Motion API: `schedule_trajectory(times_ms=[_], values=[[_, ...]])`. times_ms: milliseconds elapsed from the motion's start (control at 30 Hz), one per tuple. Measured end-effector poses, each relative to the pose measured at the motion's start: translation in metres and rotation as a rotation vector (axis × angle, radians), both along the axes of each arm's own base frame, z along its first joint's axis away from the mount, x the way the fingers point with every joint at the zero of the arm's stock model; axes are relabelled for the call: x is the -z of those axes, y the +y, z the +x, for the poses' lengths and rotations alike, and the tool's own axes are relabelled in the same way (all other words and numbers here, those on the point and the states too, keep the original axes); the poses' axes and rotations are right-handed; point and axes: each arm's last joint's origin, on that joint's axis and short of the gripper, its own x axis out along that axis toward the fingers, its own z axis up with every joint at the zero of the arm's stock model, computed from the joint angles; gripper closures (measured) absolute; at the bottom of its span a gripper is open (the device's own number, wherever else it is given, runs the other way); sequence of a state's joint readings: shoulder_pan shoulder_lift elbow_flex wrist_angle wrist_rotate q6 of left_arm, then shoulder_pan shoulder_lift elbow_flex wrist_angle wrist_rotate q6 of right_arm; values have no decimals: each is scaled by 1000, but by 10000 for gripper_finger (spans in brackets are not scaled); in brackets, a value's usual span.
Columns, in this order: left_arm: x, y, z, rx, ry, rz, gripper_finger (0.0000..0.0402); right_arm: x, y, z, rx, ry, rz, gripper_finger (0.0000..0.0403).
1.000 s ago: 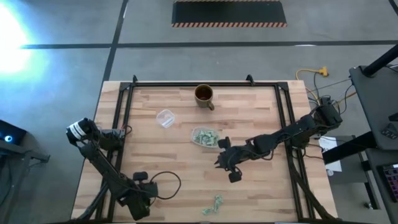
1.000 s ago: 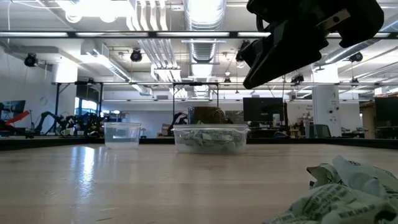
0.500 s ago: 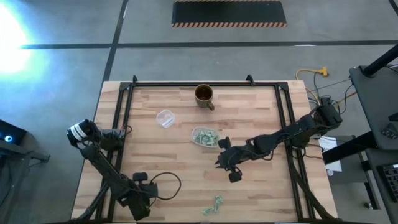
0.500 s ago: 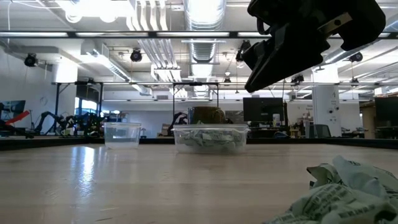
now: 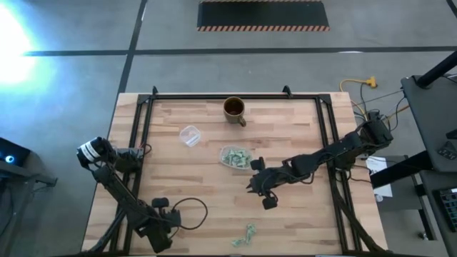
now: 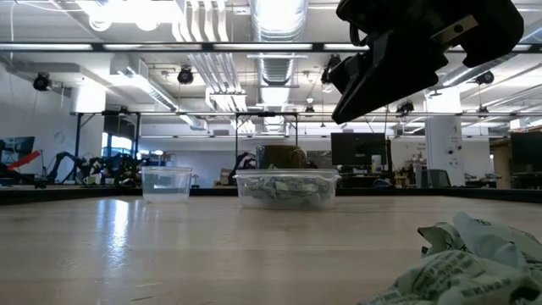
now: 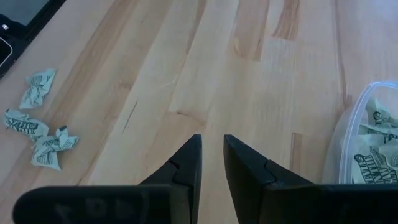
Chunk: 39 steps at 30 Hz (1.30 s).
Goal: Pick and place Stevia / Truvia into bins
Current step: Put the green stevia packet into the transparent container
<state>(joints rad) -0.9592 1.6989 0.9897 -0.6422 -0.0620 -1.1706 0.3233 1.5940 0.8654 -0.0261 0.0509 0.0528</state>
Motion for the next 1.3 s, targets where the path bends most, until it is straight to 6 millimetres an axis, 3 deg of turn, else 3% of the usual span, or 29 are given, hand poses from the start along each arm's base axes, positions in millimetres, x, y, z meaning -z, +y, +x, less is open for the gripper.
schedule_trajectory(times_ms=[333, 633, 967, 1300], values=[[-6, 13, 0, -26, -17, 96, 401, 0, 0, 0, 0, -2, 1, 346], [-32, 31, 17, -38, -315, 261, 401, 0, 0, 0, 0, -3, 1, 346], [-62, 61, 59, -51, -696, 682, 402, -1, 0, 0, 0, -7, 1, 346], [-64, 112, 117, -13, -712, 841, 402, 2, -1, -1, -1, 2, -4, 346]])
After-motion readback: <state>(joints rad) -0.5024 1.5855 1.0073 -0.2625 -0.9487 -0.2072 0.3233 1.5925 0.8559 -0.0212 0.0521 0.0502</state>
